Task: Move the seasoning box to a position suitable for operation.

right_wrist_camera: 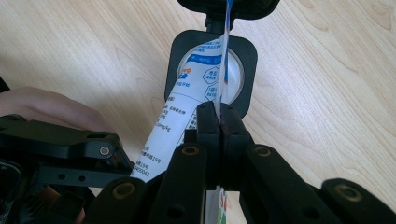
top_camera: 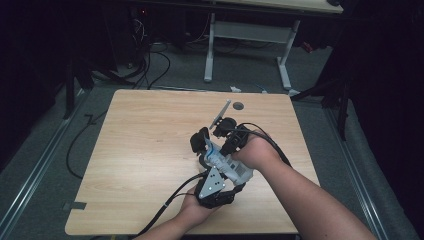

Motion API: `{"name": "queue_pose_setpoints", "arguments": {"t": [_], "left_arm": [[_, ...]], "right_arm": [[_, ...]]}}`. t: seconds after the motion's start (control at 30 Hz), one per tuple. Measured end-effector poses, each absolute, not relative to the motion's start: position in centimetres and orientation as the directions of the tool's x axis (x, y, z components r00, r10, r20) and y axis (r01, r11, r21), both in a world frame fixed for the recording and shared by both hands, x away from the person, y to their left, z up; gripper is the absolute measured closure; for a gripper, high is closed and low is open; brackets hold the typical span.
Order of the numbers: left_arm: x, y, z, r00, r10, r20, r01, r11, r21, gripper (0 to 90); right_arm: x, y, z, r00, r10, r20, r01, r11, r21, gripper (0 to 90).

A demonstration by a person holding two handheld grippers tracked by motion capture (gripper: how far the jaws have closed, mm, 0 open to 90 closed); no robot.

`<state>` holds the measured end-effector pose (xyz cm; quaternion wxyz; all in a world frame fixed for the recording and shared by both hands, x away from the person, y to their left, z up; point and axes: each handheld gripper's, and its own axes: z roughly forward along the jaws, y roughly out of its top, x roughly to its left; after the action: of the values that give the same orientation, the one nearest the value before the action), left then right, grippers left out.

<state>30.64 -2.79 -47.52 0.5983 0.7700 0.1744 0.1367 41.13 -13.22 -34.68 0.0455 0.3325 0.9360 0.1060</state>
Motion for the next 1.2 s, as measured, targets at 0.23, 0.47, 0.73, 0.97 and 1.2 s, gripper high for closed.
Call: {"name": "queue_pose_setpoints", "arguments": {"t": [0.23, 0.47, 0.73, 0.97, 1.2], "left_arm": [[30.67, -2.75, -47.47, 0.902, 0.432, 0.000, 0.105, -0.220, 0.970, 53.4], [30.66, -2.73, -47.43, 0.902, 0.432, 0.001, 0.104, -0.219, 0.970, 53.4], [30.64, -2.71, -47.38, 0.903, 0.430, 0.002, 0.102, -0.218, 0.971, 53.5], [30.66, -2.68, -47.35, 0.903, 0.430, 0.001, 0.102, -0.216, 0.971, 53.6], [30.66, -2.68, -47.43, 0.903, 0.429, 0.006, 0.099, -0.222, 0.970, 53.7]], "right_arm": [[41.16, -13.18, -34.69, -0.770, 0.637, -0.016, 0.618, 0.753, 0.229, 89.2], [41.17, -13.17, -34.74, -0.770, 0.637, -0.016, 0.618, 0.752, 0.229, 89.2], [41.19, -13.25, -34.68, -0.772, 0.636, -0.019, 0.616, 0.754, 0.227, 89.2], [41.20, -13.24, -34.66, -0.772, 0.636, -0.018, 0.616, 0.754, 0.229, 89.2], [41.19, -13.35, -34.60, -0.771, 0.636, -0.017, 0.616, 0.753, 0.232, 89.2]]}}
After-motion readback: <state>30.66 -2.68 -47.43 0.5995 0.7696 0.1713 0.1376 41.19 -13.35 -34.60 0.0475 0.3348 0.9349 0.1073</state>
